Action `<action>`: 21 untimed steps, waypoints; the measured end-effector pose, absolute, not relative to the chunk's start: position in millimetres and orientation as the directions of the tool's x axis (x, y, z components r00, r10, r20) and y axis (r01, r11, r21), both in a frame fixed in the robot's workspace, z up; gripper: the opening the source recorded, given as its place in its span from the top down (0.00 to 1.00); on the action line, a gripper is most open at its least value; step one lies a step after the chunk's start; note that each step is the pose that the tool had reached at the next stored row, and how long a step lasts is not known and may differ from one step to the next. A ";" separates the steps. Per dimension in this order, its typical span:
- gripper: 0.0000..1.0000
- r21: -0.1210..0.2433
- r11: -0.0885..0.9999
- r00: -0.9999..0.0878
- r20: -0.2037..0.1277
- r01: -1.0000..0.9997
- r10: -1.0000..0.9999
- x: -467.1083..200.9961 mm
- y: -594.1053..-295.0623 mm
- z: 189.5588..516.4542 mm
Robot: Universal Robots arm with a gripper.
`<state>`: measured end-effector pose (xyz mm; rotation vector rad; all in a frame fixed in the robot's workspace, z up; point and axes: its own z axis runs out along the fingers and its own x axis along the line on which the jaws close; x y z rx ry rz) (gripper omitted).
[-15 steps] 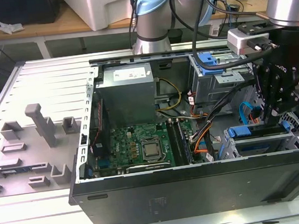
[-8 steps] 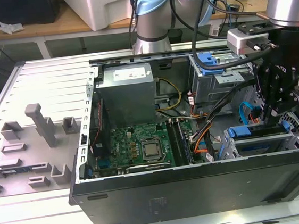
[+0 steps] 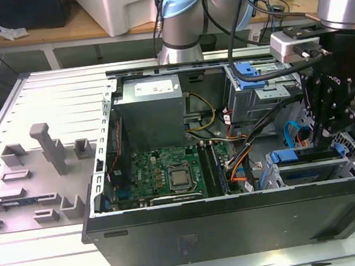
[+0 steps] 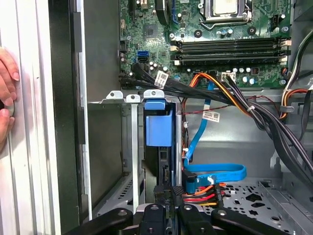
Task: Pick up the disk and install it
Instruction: 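Insert the first disk wire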
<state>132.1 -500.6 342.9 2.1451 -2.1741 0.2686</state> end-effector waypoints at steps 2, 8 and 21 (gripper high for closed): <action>0.83 -0.071 0.007 -0.020 0.176 -0.997 -0.984 132.1 -500.6 343.0; 0.83 -0.071 0.007 -0.020 0.176 -0.997 -0.984 132.1 -500.6 344.0; 0.83 -0.071 0.007 -0.019 0.176 -0.997 -0.984 132.1 -502.4 345.3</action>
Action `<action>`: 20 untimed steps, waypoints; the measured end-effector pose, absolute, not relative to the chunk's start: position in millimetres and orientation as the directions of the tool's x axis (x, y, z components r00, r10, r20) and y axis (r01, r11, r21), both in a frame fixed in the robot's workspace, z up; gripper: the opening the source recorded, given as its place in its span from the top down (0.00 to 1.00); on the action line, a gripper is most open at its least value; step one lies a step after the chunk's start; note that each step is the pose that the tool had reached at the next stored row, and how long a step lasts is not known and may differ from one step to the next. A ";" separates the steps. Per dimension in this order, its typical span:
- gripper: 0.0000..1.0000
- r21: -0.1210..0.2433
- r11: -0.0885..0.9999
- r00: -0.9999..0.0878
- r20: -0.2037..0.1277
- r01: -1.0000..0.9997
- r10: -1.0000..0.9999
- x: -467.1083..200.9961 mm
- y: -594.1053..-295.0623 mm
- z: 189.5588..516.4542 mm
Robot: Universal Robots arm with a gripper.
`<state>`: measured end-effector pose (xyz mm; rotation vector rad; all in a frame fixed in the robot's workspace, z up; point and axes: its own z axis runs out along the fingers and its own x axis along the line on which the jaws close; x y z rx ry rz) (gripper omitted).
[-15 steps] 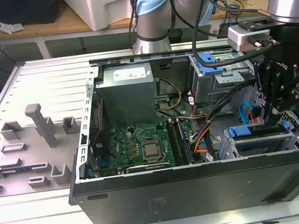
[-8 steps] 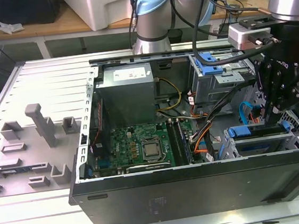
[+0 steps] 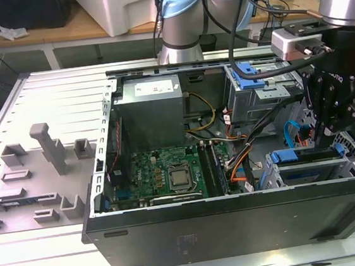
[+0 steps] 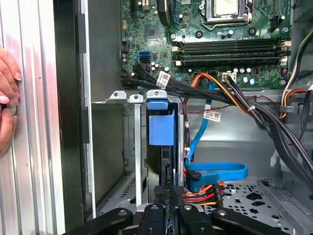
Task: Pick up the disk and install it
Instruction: 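Insert the first disk wire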
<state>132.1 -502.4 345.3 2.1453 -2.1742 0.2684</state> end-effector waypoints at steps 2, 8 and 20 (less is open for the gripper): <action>0.83 -0.071 0.007 -0.020 0.176 -0.997 -0.984 132.1 -502.4 345.2; 0.83 -0.071 0.007 -0.019 0.176 -0.997 -0.984 132.1 -500.7 345.0; 0.83 -0.071 0.008 -0.020 0.169 -0.997 -0.986 132.2 -501.3 340.0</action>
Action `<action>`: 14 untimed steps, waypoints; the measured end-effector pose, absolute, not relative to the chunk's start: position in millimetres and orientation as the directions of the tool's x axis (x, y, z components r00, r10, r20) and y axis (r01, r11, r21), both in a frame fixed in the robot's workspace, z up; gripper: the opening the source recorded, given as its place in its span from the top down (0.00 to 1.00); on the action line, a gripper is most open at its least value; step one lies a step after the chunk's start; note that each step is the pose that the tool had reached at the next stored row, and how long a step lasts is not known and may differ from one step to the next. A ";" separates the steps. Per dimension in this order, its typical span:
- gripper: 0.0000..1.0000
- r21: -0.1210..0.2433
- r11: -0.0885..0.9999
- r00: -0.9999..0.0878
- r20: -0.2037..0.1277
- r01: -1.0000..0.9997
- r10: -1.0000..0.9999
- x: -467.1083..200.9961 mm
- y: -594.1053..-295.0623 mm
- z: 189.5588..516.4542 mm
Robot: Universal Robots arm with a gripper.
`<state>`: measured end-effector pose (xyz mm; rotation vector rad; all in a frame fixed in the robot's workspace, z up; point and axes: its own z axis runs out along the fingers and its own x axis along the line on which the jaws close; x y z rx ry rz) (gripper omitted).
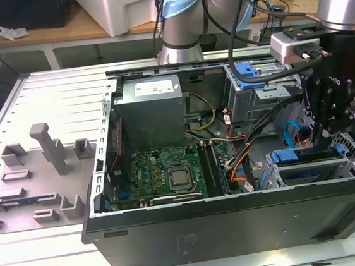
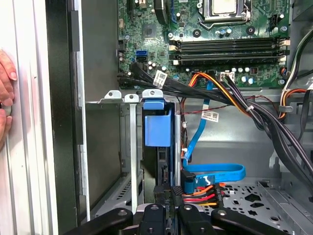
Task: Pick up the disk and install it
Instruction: 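Insert the first disk wire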
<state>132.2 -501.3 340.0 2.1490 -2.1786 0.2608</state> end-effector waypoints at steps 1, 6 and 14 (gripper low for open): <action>0.83 -0.071 0.008 -0.020 0.168 -0.997 -0.986 132.2 -501.3 339.8; 0.83 -0.071 0.008 -0.019 0.169 -0.997 -0.986 132.2 -501.3 339.0; 0.83 -0.071 0.008 -0.019 0.169 -0.997 -0.985 132.9 -501.3 334.1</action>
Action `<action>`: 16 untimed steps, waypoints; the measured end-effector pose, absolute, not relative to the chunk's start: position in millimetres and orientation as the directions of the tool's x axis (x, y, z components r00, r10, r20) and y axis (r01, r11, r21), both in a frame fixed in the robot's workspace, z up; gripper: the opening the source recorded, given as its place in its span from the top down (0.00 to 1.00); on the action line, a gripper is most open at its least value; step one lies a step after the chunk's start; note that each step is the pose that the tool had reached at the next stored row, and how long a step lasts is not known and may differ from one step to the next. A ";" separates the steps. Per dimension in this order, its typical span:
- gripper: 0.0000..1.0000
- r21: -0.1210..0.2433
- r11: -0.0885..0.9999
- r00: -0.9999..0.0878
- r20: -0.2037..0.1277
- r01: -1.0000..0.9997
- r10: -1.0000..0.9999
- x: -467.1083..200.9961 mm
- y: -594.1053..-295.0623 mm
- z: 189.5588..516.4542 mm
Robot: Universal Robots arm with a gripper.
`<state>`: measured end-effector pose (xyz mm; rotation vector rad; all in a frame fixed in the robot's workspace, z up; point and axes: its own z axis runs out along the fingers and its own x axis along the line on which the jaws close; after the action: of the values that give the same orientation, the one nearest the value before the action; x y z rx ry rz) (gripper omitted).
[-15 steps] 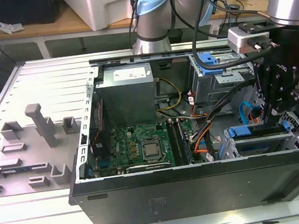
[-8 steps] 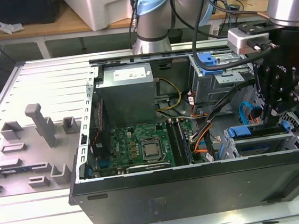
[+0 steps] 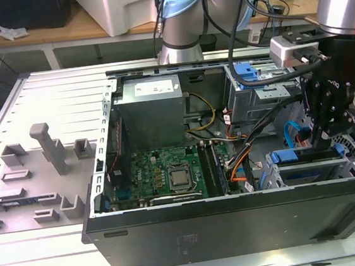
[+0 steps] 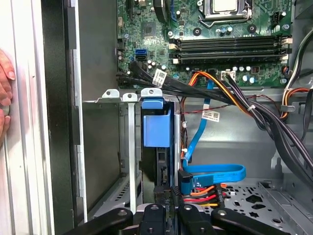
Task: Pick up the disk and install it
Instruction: 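Insert the first disk wire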
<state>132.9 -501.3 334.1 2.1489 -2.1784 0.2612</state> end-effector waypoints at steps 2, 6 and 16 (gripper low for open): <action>0.83 -0.071 0.008 -0.019 0.169 -0.997 -0.985 132.9 -501.3 331.9; 0.83 -0.071 0.008 -0.019 0.168 -0.997 -0.986 132.9 -501.3 331.7; 0.82 -0.071 0.008 -0.019 0.166 -0.997 -0.986 132.9 -501.3 331.8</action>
<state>132.9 -501.3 331.8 2.1502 -2.1799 0.2584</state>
